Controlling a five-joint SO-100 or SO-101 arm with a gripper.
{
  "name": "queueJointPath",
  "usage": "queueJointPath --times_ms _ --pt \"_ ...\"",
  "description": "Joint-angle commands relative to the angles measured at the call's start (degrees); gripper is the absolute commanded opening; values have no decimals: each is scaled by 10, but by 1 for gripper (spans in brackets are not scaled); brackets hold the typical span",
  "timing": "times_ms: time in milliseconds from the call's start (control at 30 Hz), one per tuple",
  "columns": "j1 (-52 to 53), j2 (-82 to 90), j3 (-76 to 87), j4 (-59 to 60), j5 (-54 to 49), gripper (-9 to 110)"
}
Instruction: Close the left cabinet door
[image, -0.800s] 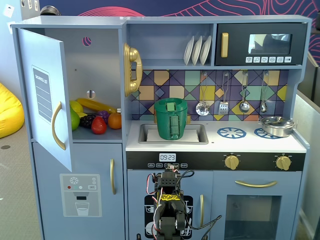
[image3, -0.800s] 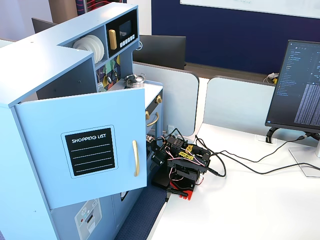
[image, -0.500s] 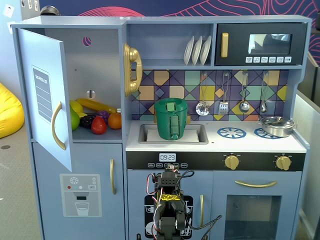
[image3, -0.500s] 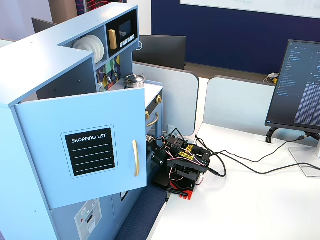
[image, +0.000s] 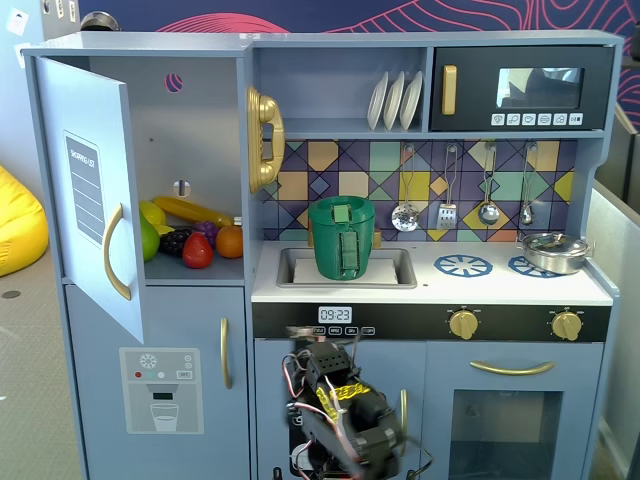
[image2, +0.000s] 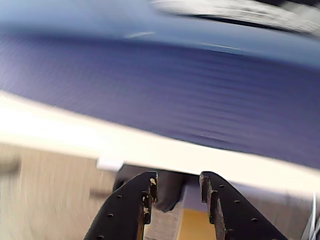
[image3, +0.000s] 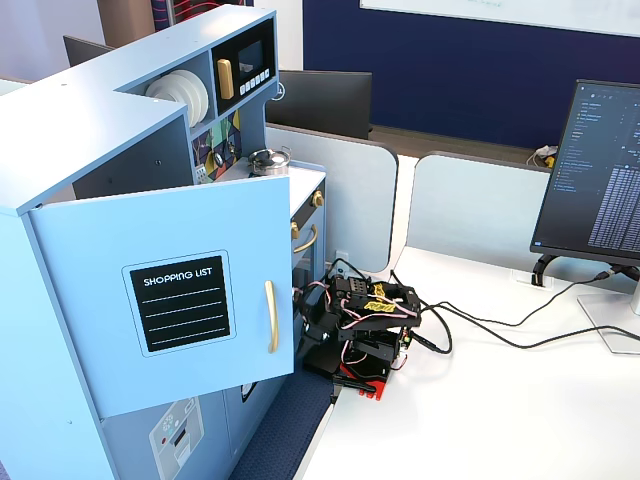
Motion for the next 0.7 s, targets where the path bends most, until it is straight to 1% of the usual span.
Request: queueJointPath --times_ms 0,100,133,233,300,433,667 --pt "-277 -47 -94 -178 -69 0" --pt "-433 -92 -128 -301 -145 0" --pt "-474 -117 -140 -352 -144 0" --pt "-569 -215 -183 -512 -153 0" --pt "-611 -274 -215 -584 -163 0" --pt "-622 -391 -291 -659 -185 0" --pt "-592 -592 -475 -700 -204 0"
